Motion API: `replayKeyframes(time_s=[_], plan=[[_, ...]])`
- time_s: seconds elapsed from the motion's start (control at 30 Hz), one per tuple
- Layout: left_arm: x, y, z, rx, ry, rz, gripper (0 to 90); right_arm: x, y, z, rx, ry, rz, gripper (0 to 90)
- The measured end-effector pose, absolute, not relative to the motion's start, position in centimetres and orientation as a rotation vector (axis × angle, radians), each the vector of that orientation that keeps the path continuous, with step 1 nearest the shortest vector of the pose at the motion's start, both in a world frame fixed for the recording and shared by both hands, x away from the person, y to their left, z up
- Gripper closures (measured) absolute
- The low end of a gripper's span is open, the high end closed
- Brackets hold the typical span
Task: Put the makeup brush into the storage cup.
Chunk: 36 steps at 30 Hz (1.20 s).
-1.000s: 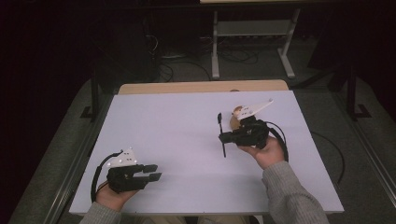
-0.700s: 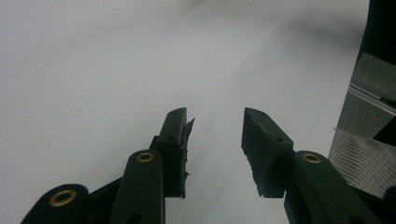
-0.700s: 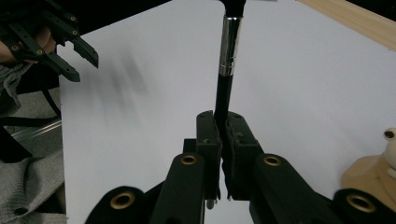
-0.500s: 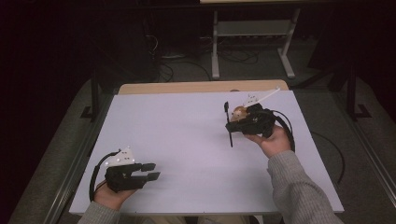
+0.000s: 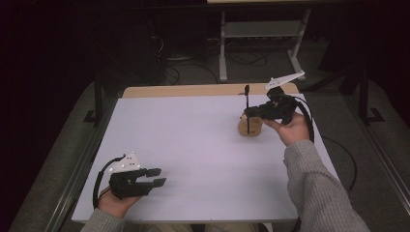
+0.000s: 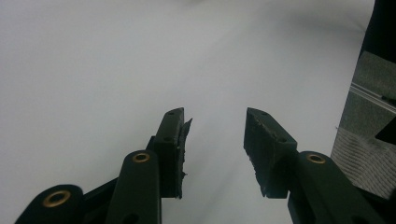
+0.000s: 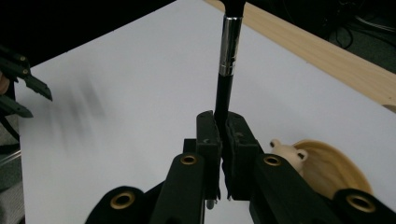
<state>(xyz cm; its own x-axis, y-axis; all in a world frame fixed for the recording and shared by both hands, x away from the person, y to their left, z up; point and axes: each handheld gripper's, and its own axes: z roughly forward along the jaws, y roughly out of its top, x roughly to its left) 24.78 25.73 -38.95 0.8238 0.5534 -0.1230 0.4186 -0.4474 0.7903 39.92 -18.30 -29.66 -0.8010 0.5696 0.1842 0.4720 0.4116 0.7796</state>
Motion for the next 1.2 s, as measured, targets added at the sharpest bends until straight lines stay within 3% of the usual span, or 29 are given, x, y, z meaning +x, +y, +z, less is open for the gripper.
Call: replayKeyframes(time_s=[0.6, 1.2], plan=[[24.6, 25.4, -38.7, 2.102, 0.692, 0.193, 54.0, 42.5, -18.9, -26.7, 1.002, 2.466, 1.325, 84.9], [24.7, 25.5, -38.7, 2.088, 0.708, 0.203, 41.5, 44.5, -19.7, -26.1, 1.095, 2.395, 1.318, 84.9]])
